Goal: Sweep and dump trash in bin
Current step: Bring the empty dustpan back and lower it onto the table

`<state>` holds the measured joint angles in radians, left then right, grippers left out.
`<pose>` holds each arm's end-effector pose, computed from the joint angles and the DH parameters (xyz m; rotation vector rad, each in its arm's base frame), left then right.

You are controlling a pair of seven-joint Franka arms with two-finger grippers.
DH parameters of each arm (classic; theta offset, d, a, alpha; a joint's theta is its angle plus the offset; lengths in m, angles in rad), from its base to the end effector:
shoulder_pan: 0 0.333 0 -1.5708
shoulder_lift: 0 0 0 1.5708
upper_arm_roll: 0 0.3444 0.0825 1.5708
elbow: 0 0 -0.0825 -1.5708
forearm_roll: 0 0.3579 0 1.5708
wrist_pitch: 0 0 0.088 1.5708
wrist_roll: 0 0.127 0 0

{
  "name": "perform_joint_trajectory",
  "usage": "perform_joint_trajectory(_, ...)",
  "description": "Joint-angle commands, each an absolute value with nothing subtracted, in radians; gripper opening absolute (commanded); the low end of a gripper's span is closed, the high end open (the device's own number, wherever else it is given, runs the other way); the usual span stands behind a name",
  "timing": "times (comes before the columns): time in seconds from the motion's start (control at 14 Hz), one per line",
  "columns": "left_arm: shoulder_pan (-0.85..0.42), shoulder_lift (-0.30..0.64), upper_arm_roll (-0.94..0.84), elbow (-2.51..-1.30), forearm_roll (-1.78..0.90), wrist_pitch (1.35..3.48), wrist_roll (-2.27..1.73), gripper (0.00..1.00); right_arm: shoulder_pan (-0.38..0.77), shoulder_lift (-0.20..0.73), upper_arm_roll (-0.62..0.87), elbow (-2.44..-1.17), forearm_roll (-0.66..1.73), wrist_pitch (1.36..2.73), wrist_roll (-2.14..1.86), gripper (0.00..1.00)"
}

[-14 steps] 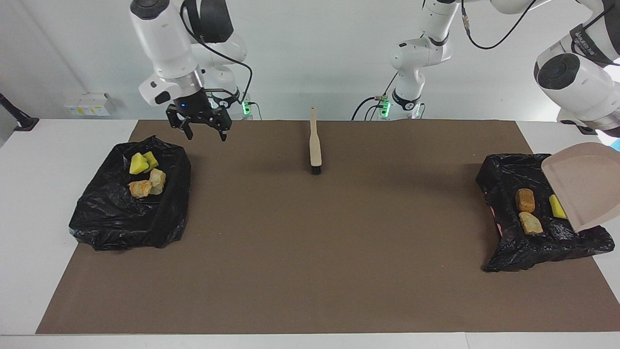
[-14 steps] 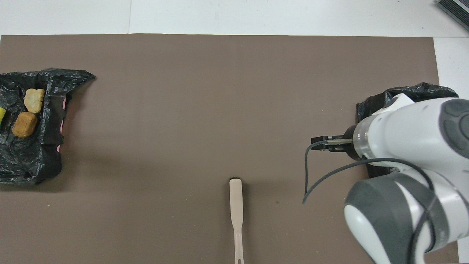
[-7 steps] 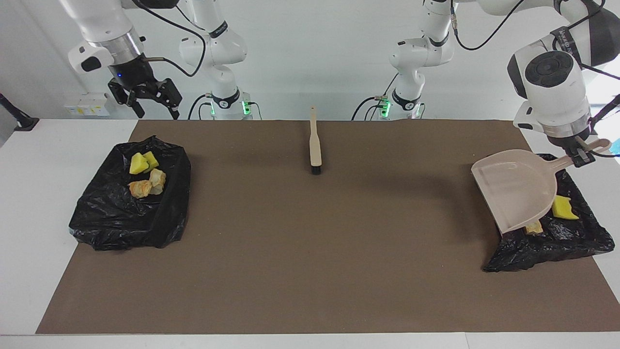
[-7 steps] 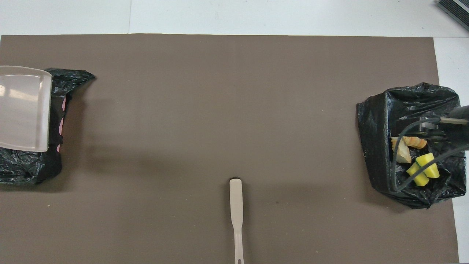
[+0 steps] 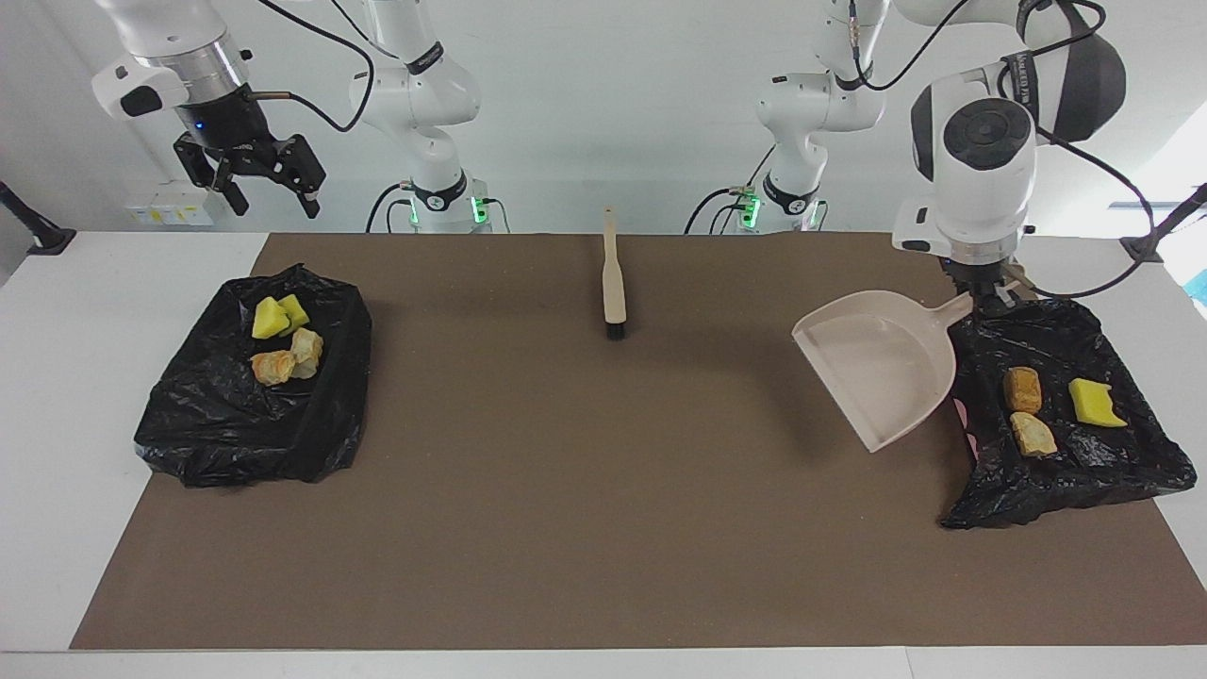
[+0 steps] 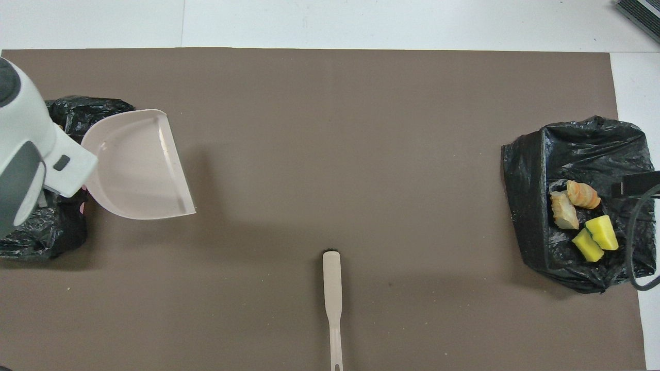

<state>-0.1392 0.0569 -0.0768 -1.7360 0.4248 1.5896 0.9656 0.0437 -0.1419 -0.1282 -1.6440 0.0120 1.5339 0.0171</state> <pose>0.5311 -0.0627 0.5424 -2.2724 1.6119 0.4810 0.4747 -0.0441 0.6678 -3.1083 0.1555 -0.0492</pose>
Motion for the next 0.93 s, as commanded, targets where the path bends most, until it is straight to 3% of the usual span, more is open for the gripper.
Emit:
perform_joint_trajectory(0.0, -0.227, 0.015, -0.060, -1.789, 0.336, 1.574, 0.765, 0.00, 0.035, -0.140, -0.120, -1.631, -0.006, 1.502, -0.003, 1.00)
perform_joint_trajectory(0.43, -0.414, 0.038, -0.058, -1.789, 0.131, 1.604, 0.231, 0.00, 0.037, -0.146, -0.120, -1.638, -0.020, 1.493, -0.028, 1.00)
perform_joint_trajectory(0.86, -0.624, 0.197, -0.058, -1.734, 0.031, 1.744, -0.253, 0.00, 0.044, -0.144, -0.120, -1.635, -0.009, 1.493, -0.028, 1.00)
